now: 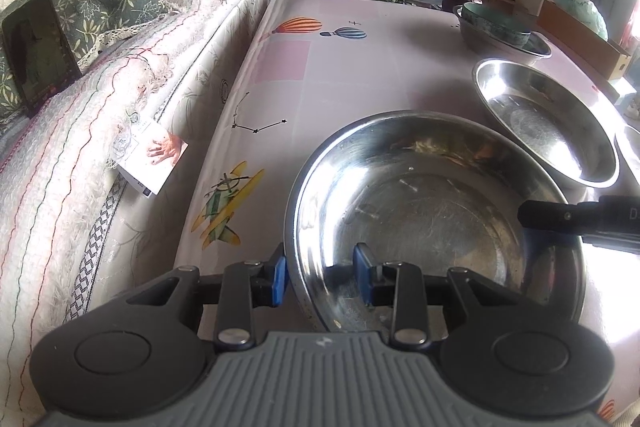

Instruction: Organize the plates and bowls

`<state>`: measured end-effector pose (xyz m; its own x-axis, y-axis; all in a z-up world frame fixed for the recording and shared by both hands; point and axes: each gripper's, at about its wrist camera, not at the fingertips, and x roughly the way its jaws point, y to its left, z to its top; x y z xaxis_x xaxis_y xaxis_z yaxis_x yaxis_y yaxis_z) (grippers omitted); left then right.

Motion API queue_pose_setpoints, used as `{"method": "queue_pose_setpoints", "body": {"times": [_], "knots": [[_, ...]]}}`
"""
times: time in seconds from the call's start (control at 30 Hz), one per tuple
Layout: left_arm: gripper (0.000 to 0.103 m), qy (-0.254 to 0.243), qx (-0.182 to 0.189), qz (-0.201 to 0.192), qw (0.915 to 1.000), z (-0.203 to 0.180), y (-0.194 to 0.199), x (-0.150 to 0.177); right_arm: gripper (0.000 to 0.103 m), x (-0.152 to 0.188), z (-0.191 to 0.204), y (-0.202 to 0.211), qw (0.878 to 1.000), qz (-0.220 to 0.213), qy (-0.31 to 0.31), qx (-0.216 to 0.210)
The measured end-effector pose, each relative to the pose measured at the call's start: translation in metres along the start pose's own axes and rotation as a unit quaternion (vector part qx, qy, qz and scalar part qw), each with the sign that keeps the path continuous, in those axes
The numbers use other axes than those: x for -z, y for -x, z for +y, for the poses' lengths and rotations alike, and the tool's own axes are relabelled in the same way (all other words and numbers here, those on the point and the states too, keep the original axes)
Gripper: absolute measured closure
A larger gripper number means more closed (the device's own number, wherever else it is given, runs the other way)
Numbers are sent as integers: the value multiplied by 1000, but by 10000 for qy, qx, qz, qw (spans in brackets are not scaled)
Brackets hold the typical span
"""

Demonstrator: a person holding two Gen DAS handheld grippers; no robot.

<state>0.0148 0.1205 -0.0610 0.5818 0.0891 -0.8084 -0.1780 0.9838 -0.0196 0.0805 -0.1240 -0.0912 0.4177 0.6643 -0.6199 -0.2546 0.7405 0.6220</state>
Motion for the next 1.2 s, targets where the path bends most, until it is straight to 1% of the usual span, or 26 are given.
{"method": "queue_pose_setpoints", "body": {"times": [0.33, 0.4, 0.47, 0.57, 0.7, 0.8, 0.87, 0.9, 1.0, 1.07, 1.1, 1.17, 1.2], "knots": [[69, -63, 117, -82, 9999, -4, 3, 1, 86, 1, 0, 4, 10000, -54, 10, 79], [70, -17, 157, -60, 9999, -2, 2, 2, 86, 2, 0, 5, 9999, -53, 29, 85], [74, 45, 202, -26, 9998, 0, 1, 3, 86, 3, 0, 5, 9999, -57, 78, 124], [76, 106, 251, -58, 9996, 4, 2, 4, 86, 4, 0, 6, 9998, -72, 116, 135], [76, 240, 404, -84, 9989, 8, 0, 5, 86, 4, -1, 5, 9999, -64, 70, 104], [71, 352, 553, -151, 9977, 11, 0, 6, 83, 3, -7, 5, 9999, -41, -120, -46], [65, 349, 635, -193, 9972, 11, 0, 6, 76, 1, -12, 5, 9993, -32, -304, -214], [63, 349, 664, -218, 9969, 11, 0, 7, 75, 1, -15, 5, 9988, -29, -391, -292], [54, 386, 790, -283, 9957, 13, 0, 9, 63, -1, -20, 6, 9968, -27, -607, -520], [46, 434, 903, -319, 9945, 14, -1, 10, 49, -2, -21, 6, 9955, -50, -689, -652], [44, 456, 943, -335, 9939, 15, -1, 11, 45, -2, -21, 6, 9953, -63, -689, -682], [34, 502, 1003, -376, 9930, 17, -1, 11, 32, -3, -18, 7, 9954, -86, -638, -716], [31, 537, 1025, -397, 9925, 18, -1, 12, 28, -3, -17, 7, 9954, -93, -609, -734]]}}
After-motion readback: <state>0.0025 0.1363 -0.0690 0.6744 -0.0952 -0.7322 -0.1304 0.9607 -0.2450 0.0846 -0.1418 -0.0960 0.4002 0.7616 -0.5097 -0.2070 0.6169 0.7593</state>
